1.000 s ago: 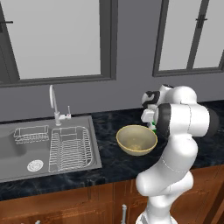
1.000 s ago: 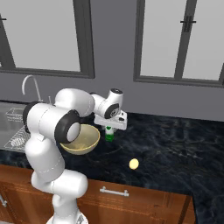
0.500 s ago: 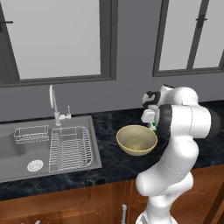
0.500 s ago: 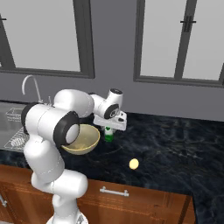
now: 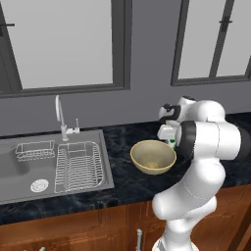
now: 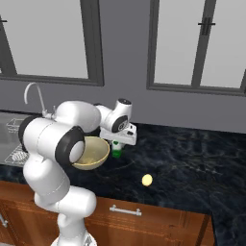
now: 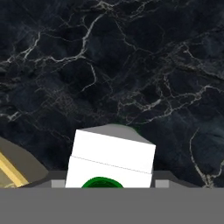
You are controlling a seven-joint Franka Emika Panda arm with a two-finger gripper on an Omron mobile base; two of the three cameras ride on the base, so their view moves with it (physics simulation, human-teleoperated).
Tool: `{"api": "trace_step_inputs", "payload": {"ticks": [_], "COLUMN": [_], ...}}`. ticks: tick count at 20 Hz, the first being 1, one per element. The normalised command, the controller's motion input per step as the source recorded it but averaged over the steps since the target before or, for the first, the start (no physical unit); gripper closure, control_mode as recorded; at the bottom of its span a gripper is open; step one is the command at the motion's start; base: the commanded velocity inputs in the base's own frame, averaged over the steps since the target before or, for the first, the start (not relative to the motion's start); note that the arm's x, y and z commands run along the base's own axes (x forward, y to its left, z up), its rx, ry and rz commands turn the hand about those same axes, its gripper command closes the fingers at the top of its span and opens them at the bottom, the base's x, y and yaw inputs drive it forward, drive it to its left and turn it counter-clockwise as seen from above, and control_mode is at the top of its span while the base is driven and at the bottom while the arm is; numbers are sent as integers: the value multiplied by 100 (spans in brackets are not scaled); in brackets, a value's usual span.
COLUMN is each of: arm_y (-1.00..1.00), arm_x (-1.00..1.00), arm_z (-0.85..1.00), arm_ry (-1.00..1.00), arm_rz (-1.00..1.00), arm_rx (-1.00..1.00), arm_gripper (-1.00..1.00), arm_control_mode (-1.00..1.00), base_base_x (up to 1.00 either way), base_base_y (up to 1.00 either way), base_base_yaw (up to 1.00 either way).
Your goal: Gather the eggs and milk located in the vicinity of the sink area and place them right next to the bowl.
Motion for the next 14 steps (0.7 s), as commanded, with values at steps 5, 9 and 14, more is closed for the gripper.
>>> {"api": "trace_step_inputs", "payload": {"ticks": [5, 9, 14], "arm_y": [10, 8, 6], "arm_x": [-10, -6, -5], "arm_z": [0, 0, 0], "arm_ry": [0, 0, 0], "arm_rz": [0, 0, 0], "arm_rx": [-1, 0, 0], "arm_gripper": [100, 100, -100], "arm_control_mode": [-100, -100, -100], "base_base_x": [0, 0, 0], "base_base_y": [0, 0, 0], "base_base_yaw": [0, 0, 0]}}
